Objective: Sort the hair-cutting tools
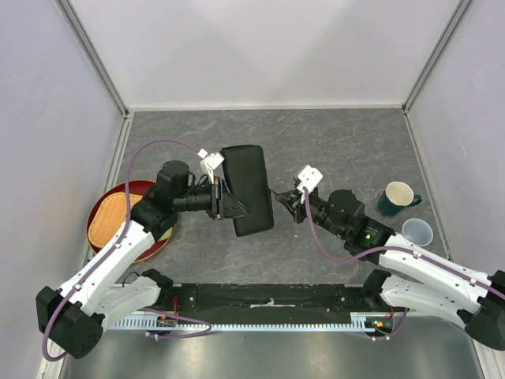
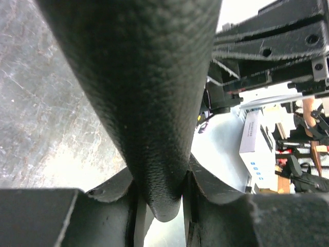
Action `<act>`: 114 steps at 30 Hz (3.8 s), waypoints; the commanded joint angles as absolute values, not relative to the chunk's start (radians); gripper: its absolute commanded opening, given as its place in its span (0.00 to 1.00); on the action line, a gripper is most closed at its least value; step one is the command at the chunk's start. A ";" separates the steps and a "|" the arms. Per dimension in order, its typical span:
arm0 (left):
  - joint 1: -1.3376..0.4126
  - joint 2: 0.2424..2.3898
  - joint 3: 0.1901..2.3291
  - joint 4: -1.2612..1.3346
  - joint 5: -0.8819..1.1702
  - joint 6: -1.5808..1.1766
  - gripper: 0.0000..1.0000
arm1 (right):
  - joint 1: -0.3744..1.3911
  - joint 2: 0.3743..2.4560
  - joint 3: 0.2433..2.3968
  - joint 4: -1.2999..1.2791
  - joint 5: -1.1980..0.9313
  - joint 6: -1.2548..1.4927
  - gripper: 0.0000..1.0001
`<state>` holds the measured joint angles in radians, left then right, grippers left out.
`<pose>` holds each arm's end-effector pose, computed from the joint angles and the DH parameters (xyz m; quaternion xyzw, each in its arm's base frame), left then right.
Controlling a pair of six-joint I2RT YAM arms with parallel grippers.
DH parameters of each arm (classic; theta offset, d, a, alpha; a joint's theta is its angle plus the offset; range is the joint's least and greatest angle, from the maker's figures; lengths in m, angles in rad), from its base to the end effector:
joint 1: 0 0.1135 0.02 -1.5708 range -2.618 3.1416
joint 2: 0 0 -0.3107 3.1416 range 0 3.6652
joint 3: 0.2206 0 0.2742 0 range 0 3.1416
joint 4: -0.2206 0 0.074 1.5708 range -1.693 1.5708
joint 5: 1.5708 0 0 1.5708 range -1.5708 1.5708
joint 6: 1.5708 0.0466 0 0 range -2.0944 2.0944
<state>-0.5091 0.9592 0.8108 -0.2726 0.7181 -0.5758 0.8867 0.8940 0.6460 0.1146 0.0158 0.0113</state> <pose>0.1725 -0.1314 0.3431 0.1648 0.7917 -0.5154 0.2838 0.1390 0.1693 0.3322 -0.3143 0.6839 0.2804 0.5957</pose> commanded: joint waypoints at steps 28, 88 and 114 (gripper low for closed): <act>-0.534 0.899 0.784 -0.544 0.847 -0.362 0.02 | 0.779 1.131 1.147 0.018 0.051 -0.647 0.00; -0.698 1.653 1.234 -0.207 0.486 -0.617 0.11 | 0.765 0.951 0.997 -0.215 0.695 0.268 0.98; -0.592 1.704 1.281 -0.563 0.097 -0.502 0.94 | 0.765 0.965 0.928 -0.333 0.649 0.302 0.98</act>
